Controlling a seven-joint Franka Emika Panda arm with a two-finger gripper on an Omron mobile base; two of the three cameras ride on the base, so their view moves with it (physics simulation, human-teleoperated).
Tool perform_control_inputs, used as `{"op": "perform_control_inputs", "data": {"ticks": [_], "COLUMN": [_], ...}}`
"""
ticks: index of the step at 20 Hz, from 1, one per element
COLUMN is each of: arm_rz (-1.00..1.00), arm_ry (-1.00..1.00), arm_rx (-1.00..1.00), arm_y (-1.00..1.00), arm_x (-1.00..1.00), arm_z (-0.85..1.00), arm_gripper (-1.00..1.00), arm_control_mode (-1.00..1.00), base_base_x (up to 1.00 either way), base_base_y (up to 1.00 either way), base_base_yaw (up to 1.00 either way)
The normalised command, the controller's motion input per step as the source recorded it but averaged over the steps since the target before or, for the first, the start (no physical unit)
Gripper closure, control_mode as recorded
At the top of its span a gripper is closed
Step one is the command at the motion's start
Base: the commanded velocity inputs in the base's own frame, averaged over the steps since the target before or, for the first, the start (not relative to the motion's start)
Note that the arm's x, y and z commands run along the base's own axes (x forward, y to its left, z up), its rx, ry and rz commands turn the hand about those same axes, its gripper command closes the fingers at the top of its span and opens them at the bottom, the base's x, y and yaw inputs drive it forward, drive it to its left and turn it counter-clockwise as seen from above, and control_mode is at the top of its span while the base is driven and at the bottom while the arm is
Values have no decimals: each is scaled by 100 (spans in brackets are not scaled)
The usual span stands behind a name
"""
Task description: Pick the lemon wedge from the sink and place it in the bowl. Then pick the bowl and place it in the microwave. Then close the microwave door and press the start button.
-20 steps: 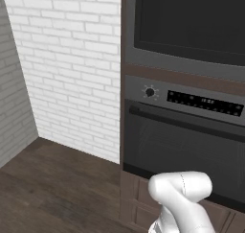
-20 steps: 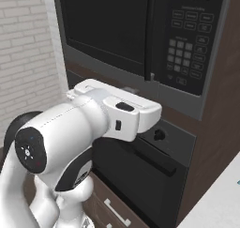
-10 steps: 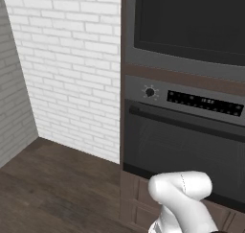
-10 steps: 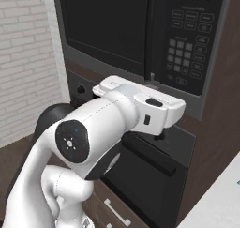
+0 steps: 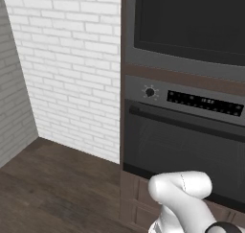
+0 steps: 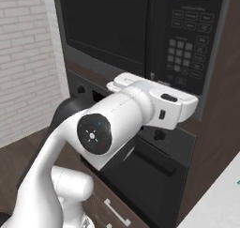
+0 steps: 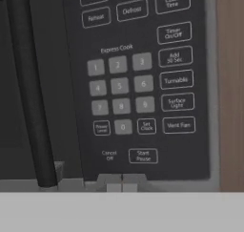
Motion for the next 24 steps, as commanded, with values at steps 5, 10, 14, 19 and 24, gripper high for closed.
{"op": "perform_control_inputs", "data": {"ticks": [5,10,14,19,24], "arm_rz": [0,0,0,0,2], "arm_ry": [0,0,0,0,0], "arm_rx": [0,0,0,0,0], "arm_y": [-1,-16,-18,-11,-27], "arm_x": [23,19,10,26,45], "arm_z": [-1,0,-2,-9,-10], "arm_gripper": [100,100,100,100,100], "arm_control_mode": [-100,-100,-100,-100,-100], "base_base_x": [0,0,0,0,0], "base_base_y": [0,0,0,0,0], "base_base_yaw": [0,0,0,0,0]}}
